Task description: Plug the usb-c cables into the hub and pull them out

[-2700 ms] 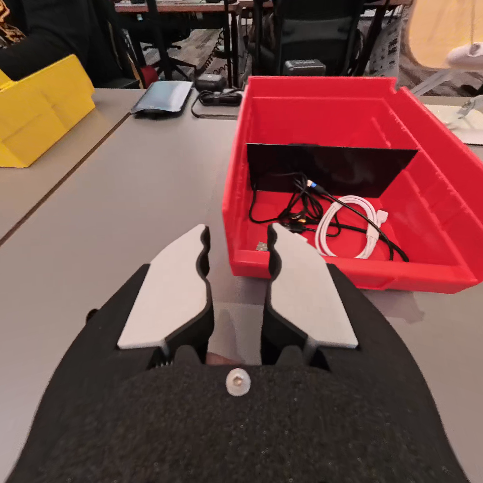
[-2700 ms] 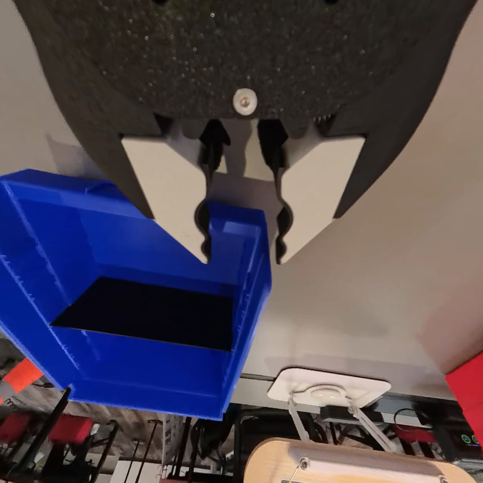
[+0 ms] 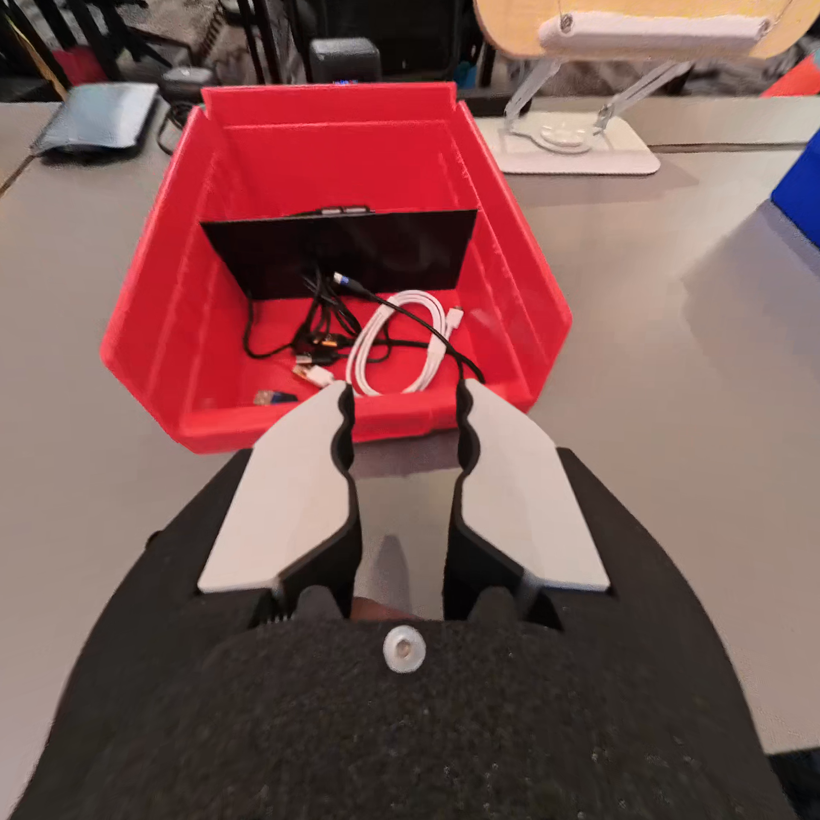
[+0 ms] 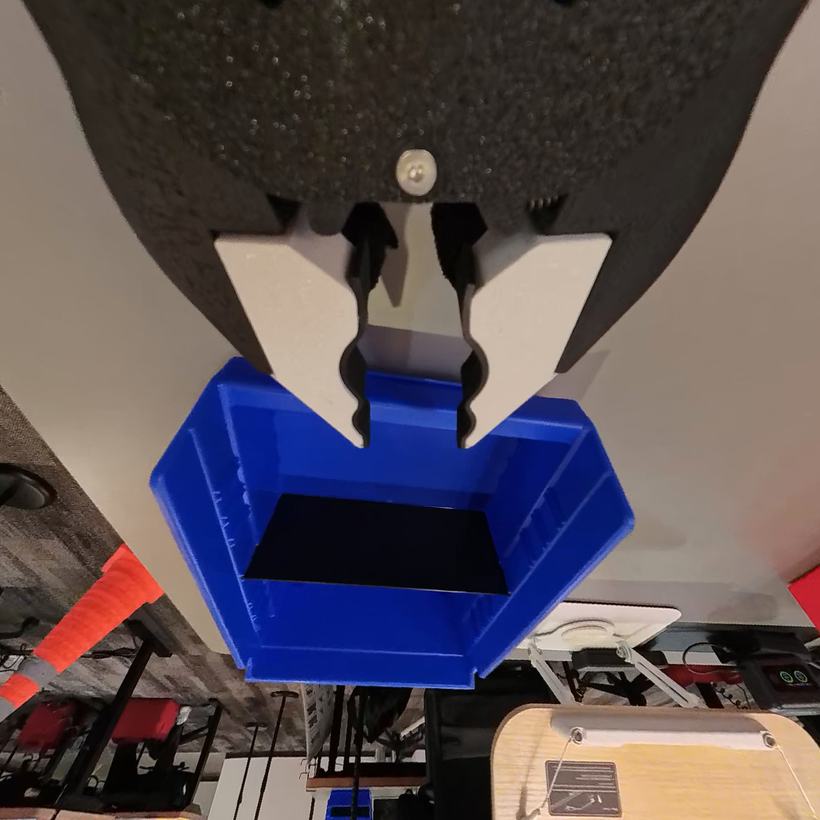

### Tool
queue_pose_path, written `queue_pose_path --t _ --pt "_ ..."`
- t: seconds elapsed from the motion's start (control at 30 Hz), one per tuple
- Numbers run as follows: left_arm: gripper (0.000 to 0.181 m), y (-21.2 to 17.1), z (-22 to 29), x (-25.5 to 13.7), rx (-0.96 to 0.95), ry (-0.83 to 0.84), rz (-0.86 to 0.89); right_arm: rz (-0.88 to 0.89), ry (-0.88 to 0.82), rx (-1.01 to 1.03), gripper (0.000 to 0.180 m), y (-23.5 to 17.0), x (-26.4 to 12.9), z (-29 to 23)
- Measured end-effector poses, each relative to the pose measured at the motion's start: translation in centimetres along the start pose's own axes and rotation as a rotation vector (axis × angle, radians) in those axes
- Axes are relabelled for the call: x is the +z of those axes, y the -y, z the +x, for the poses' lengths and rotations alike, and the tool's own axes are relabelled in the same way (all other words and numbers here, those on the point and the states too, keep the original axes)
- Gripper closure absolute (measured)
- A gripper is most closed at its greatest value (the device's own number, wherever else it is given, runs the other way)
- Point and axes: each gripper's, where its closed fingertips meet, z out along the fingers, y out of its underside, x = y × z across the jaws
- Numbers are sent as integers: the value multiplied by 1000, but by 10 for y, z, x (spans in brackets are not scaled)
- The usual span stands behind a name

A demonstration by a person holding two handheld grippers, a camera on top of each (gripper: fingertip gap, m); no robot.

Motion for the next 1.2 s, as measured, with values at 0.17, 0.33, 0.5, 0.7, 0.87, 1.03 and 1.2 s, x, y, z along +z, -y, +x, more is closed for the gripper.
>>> queue_pose_path --t 0.17,0.33,0.5,0.7,0.87,1.03,1.2 --pt "134 14 -21 48 -55 -50 -359 8 20 8 142 4 6 -8" --pt "134 14 -56 102 -71 37 -546 -10 41 -10 142 4 19 -19" --pt "160 -15 -67 135 -119 -9 -674 -1 53 -22 142 7 21 -27" --pt "175 33 -72 87 -71 -54 -356 -10 76 -42 143 6 28 -37" --pt "176 94 -34 5 -101 -280 5 67 91 -55 145 21 19 -49" --pt "176 121 54 -61 -191 -669 242 198 241 -39 145 46 -14 -96" --pt "176 75 155 -66 -158 -888 235 193 718 -59 142 39 -60 -213"
